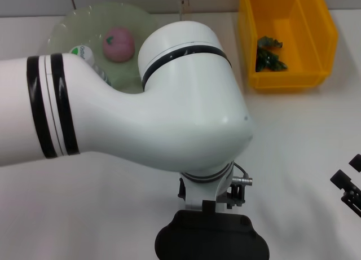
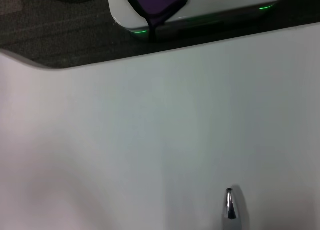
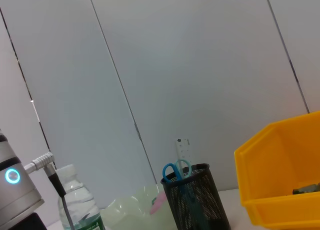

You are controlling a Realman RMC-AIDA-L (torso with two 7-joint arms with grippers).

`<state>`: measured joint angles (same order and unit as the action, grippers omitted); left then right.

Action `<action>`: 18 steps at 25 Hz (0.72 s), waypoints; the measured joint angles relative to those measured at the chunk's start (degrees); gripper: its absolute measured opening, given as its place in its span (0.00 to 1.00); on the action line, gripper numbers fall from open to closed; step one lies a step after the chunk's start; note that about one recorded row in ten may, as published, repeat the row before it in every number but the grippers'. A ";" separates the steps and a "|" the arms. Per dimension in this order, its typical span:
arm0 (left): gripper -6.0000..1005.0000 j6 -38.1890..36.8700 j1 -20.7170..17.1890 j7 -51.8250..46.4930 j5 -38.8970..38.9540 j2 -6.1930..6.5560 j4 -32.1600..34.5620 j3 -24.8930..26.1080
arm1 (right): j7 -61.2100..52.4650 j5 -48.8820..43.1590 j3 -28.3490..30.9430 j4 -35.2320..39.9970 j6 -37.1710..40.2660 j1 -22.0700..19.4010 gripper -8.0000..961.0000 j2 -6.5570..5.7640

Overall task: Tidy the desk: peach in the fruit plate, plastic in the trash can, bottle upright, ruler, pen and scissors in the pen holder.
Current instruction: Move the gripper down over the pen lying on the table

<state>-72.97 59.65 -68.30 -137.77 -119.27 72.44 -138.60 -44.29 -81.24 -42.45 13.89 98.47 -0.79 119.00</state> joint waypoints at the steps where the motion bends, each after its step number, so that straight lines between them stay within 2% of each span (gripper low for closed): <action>1: 0.62 0.04 -0.02 -0.05 -0.03 0.00 -0.01 -0.04 | -0.02 -0.02 0.00 0.00 0.00 0.00 0.66 0.00; 12: 0.51 0.51 -0.37 0.00 -0.11 0.00 0.29 -0.38 | -0.09 -0.67 0.00 -0.09 -0.01 0.00 0.66 0.08; 18: 0.50 0.59 -0.51 0.27 -0.13 0.00 0.73 -0.31 | -0.32 -0.68 0.00 -0.09 0.11 0.05 0.66 0.06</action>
<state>-72.38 59.14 -68.03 -137.90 -119.27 73.17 -138.91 -44.61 -81.92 -42.45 13.80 98.59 -0.74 119.06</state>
